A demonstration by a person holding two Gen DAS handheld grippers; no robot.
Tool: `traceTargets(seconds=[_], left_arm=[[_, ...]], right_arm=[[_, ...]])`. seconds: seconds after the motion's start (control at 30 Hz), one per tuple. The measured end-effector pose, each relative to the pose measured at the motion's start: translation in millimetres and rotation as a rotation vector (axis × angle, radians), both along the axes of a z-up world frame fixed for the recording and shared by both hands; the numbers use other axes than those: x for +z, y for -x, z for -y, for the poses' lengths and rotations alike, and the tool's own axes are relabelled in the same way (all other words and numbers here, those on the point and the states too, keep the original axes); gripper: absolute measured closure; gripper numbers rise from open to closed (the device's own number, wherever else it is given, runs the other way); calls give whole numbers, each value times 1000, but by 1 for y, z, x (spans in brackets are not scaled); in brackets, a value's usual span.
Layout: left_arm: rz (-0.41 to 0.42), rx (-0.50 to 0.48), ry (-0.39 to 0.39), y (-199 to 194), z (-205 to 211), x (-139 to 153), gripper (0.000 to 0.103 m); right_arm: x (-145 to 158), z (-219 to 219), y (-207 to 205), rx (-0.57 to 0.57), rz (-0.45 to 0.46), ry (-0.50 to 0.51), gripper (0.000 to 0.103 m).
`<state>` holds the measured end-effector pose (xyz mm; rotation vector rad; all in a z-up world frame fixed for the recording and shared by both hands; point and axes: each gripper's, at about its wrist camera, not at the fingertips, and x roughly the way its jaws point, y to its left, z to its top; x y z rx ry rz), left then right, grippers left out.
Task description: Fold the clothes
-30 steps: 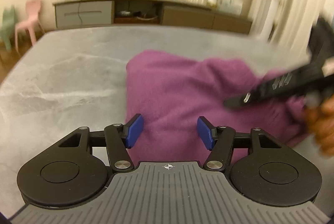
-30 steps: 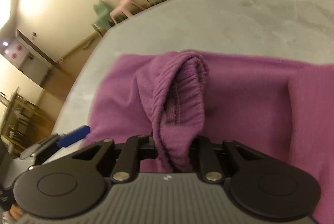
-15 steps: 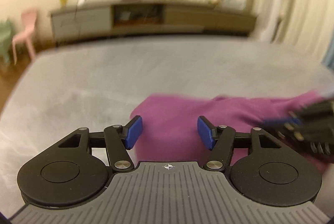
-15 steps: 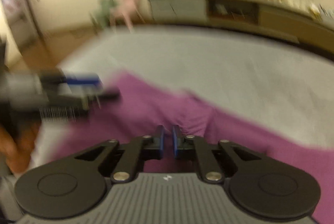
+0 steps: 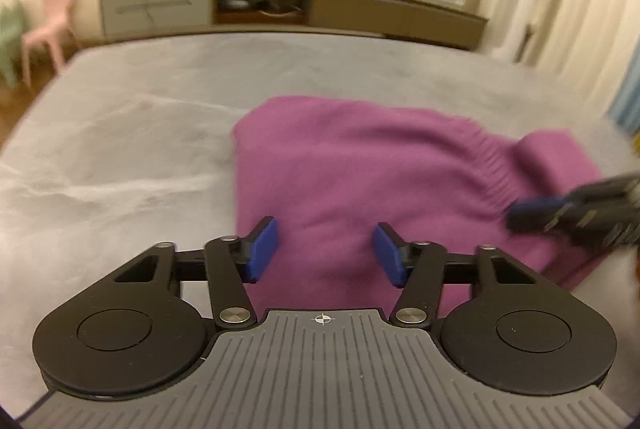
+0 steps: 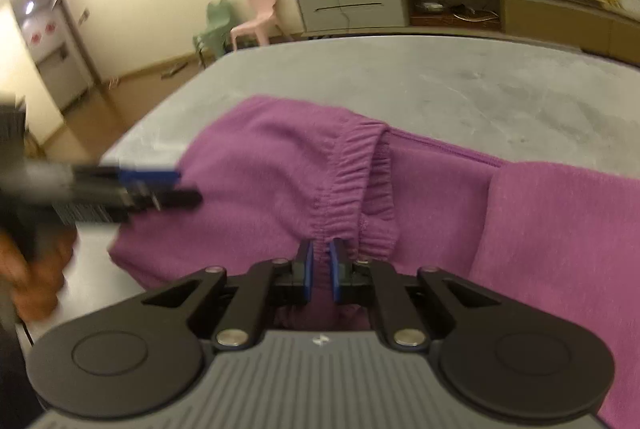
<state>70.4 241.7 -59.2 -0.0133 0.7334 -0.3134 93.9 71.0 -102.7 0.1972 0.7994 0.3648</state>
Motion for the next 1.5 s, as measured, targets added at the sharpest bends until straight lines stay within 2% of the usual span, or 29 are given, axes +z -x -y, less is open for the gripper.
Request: traceTargets(seconds=[0.03,0.1,0.13,0.17,0.2,0.23,0.33,0.43,0.5,0.57,0.67,0.7,0.77,0.83,0.9,0.97,1.03,1.07,1.1,1.13,1.27,1.4,1.43,1.47,1.5], left_arm=[[16,14,7,5,1,7,55],[64,19,28,17,4,20,52],[87,-2,41,26,7,25,50],[93,-11,46,32,10,28,50],[91,-13,47,36,14,29,50],[90,-15,49,40,17,30,51],[70,-6,70,41,25,29,52],[68,-24,66,47,36,36,52],[77,-70,59,49,53,41,52],[97,-133,31,49,80,44,51],[132,-216,-29,49,120,42,50],[145,-238,-58,48,135,37,49],[100,-209,-107,37,144,21,50],[43,-167,-154,24,151,3,56],[11,-131,-144,20,145,-4,55],[-13,-122,-87,21,139,6,52],[-13,-137,-21,24,139,26,44],[-5,-158,11,25,144,38,39],[-1,-189,38,24,153,51,30],[-1,-222,63,21,164,62,25],[-79,-337,94,-8,229,79,24],[-217,-391,21,-39,288,61,24],[-244,-400,-16,-43,299,52,29],[-251,-398,-56,-44,304,46,38],[-251,-390,-95,-44,307,41,78]], right_arm=[[5,4,3,-27,17,-29,89],[5,11,7,-91,50,-18,46],[5,14,8,-126,62,-7,44],[1,15,7,-137,48,-3,52],[-8,12,2,-107,-9,-13,75],[-14,7,1,-88,-35,-17,74],[-14,-8,2,-48,-26,-17,74],[-13,5,6,-37,-44,-79,74],[-5,23,19,-54,-36,-117,68],[10,49,42,-106,16,-121,61],[32,99,76,-251,93,-65,56],[35,116,85,-304,103,-47,46],[33,148,102,-391,93,-24,32],[19,163,113,-399,43,-43,30],[3,174,121,-388,-13,-76,25],[-8,173,125,-340,-27,-97,25],[-15,169,128,-296,-24,-89,47],[-14,167,129,-282,-8,-57,64],[-10,164,134,-270,22,-35,76],[-5,160,138,-262,51,-17,80],[13,146,142,-226,159,65,81],[18,134,144,-180,233,101,84],[19,132,145,-168,248,96,84],[20,131,145,-156,262,91,84],[18,130,144,-148,270,86,84]])
